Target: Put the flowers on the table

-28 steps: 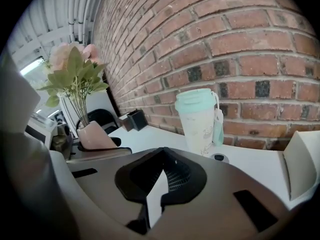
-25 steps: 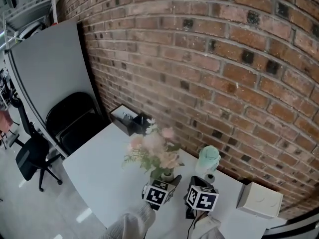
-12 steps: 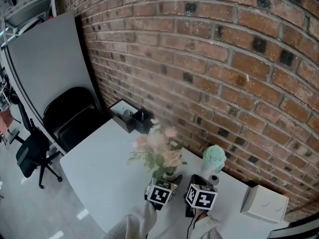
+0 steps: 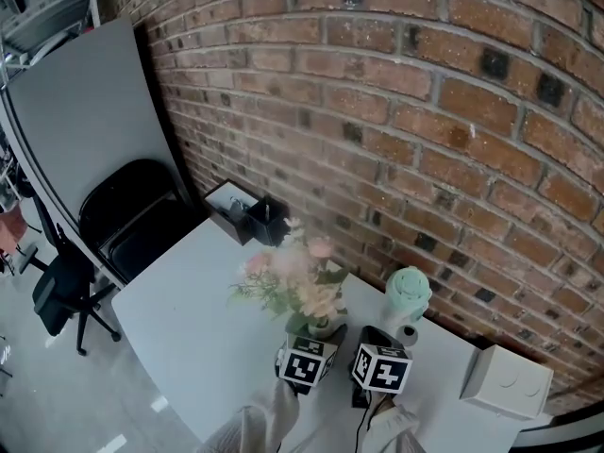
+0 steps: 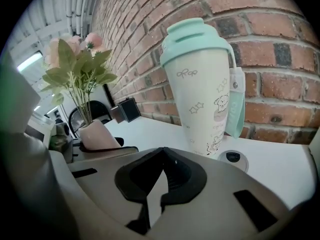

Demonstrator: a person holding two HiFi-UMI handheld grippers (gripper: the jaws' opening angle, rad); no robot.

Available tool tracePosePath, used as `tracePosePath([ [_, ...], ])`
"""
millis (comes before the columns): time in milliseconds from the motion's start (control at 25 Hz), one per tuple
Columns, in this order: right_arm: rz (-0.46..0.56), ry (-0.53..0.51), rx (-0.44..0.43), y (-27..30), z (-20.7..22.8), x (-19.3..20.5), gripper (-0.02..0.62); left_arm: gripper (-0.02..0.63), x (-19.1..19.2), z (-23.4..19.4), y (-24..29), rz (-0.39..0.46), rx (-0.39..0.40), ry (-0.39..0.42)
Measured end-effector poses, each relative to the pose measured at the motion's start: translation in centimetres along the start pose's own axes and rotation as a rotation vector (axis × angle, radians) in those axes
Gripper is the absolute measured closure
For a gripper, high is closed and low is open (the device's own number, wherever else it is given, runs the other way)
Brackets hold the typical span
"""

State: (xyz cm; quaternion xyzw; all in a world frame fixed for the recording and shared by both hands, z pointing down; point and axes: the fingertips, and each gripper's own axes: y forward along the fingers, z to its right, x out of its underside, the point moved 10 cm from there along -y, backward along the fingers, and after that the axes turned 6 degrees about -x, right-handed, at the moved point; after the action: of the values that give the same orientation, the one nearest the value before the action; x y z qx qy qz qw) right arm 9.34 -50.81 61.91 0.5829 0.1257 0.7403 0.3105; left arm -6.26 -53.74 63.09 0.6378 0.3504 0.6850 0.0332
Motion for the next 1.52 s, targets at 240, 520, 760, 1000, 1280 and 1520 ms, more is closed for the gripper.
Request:
tracePosePath([
  [240,-0.006,0.015,-0.003,0.1,0.4,0.4,0.572,0.314,0.4,-0.1,0.0,0.025,0.013,-0.010],
  [520,-0.003,0.034,-0.004,0.1,0.6,0.9,0.572,0.314,0.4,-0.1,0.1,0.037,0.011,-0.005],
  [760,-0.008,0.045,-0.005,0.1,0.8,1.1,0.572,0.314,0.5,0.0,0.1,0.059,0.007,-0.007],
  [1000,-0.010,0.057,-0.010,0.3,0.7,1.4,0.572,0.314,0.6,0.0,0.0,0.084,0.002,-0.014],
  [1280,-0.016,0.062,-0.009,0.7,0.6,1.5,0.572,0.314,1.6,0.4,0.4,0.063,-0.035,0.002],
  [1520,-0.025,0.062,-0.007,0.7,0.4,1.6,0.572,0.313,1.8,0.2,0.2,0.063,-0.031,-0.044],
])
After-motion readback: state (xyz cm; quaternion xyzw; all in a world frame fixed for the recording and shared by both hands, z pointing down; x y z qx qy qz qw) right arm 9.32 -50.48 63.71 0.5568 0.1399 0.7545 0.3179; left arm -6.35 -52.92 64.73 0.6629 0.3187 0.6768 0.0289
